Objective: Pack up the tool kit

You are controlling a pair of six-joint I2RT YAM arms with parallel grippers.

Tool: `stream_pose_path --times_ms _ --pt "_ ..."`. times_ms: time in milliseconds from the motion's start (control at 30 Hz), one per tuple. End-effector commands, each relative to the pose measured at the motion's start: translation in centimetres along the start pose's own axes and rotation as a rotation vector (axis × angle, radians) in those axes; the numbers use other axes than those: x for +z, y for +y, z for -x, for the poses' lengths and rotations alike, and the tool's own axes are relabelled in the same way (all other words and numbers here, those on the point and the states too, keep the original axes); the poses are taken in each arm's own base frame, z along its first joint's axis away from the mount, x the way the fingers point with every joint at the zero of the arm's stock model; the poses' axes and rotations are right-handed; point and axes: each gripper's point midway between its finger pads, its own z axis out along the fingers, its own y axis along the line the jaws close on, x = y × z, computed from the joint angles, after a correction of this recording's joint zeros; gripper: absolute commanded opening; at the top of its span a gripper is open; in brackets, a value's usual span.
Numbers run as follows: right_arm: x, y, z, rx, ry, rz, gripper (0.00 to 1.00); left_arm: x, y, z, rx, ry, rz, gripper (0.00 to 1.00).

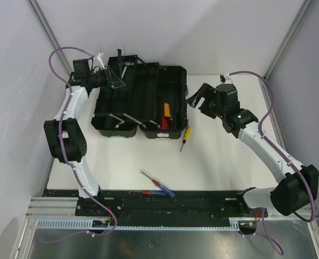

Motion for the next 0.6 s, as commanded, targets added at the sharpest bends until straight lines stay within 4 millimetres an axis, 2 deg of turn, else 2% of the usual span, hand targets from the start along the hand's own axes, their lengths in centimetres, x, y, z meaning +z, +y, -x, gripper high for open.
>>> stream_pose_path --times_ms 0,67,133,267,333,433,567 --pt "0.0 1.3 1.4 0.014 -0.041 0.041 0.83 0.4 -1.3 0.3 -0.017 0.016 -0.084 0.00" --pt "0.0 1.2 1.4 0.016 -0.039 0.038 0.83 0.6 -1.2 -0.1 -0.030 0.027 -0.088 0.02" --pt "0.0 1.1 1.4 0.016 -0.037 0.035 0.83 0.8 -1.1 -0.8 -0.038 0.040 -0.090 0.11" --pt "0.1 1.0 1.4 0.017 -0.037 0.034 0.83 0.7 -0.6 -1.5 -0.038 0.042 -0.041 0.49" --pt "0.1 1.1 1.4 0.017 -0.038 0.034 0.83 0.4 -0.2 -1.3 -0.032 0.025 0.008 0.61" --pt "0.1 1.1 1.5 0.018 -0.040 0.037 0.82 -0.4 0.3 -0.3 -0.014 -0.015 0.084 0.73" --pt "0.0 1.4 1.2 0.018 -0.022 0.054 0.82 -1.8 0.6 1.7 0.000 -0.085 0.187 0.81"
